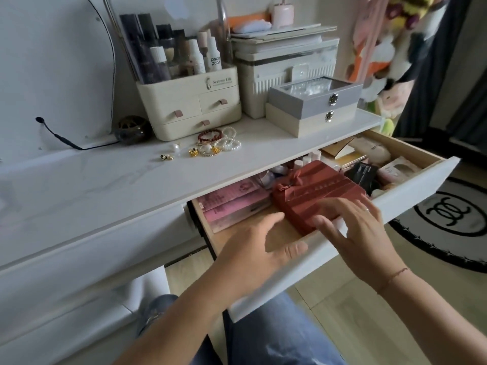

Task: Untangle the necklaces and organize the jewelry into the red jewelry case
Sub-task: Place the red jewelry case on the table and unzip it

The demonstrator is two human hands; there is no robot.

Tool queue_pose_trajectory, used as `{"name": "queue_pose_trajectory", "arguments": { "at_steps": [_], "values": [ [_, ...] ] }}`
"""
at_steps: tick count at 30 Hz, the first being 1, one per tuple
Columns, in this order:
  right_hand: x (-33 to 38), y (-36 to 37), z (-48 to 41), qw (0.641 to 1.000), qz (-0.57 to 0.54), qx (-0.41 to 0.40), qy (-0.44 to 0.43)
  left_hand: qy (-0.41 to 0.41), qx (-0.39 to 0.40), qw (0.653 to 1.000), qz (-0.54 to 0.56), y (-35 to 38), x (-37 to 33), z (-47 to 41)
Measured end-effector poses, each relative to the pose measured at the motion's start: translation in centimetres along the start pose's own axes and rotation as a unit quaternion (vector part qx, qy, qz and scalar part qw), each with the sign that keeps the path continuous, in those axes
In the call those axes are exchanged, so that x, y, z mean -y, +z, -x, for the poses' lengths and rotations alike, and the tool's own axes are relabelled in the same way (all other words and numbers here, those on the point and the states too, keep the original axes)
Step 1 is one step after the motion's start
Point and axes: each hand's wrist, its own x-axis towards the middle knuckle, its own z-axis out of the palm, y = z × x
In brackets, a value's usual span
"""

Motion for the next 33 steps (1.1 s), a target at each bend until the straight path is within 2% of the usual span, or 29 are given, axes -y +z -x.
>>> {"name": "queue_pose_trajectory", "arguments": {
  "at_steps": [4,7,9,16,20,25,29,33],
  "values": [
    [-2.9,-1.2,-4.0,0.985,0.113,0.101,0.083,-0.118,0.033,0.979,0.164,1.4,-1.2,-4.7],
    [-5.0,-1.3,-6.3,0.959,0.144,0.175,0.170,-0.188,0.073,0.951,0.235,3.2,-1.3,-7.8],
    [-5.4,-1.2,-7.1,0.951,0.143,0.191,0.194,-0.216,0.091,0.930,0.282,4.2,-1.1,-9.1],
    [-5.4,-1.3,-7.0,0.968,0.066,0.135,0.199,-0.180,0.103,0.915,0.347,4.8,-1.5,-9.4],
    [-4.6,-2.3,-7.2,0.981,0.008,0.070,0.181,-0.162,0.061,0.914,0.368,4.6,-1.9,-9.4],
    [-2.3,-4.4,-7.7,0.989,-0.018,0.009,0.147,-0.139,0.048,0.912,0.382,3.2,-2.9,-7.9],
    [1.1,-4.9,-7.9,0.993,-0.053,-0.018,0.106,-0.044,-0.043,0.924,0.378,0.8,-3.0,-5.2],
    [5.6,-1.7,-9.1,0.981,-0.184,0.024,0.052,-0.040,-0.247,0.892,0.377,-3.0,-0.1,-3.8]
  ]
}}
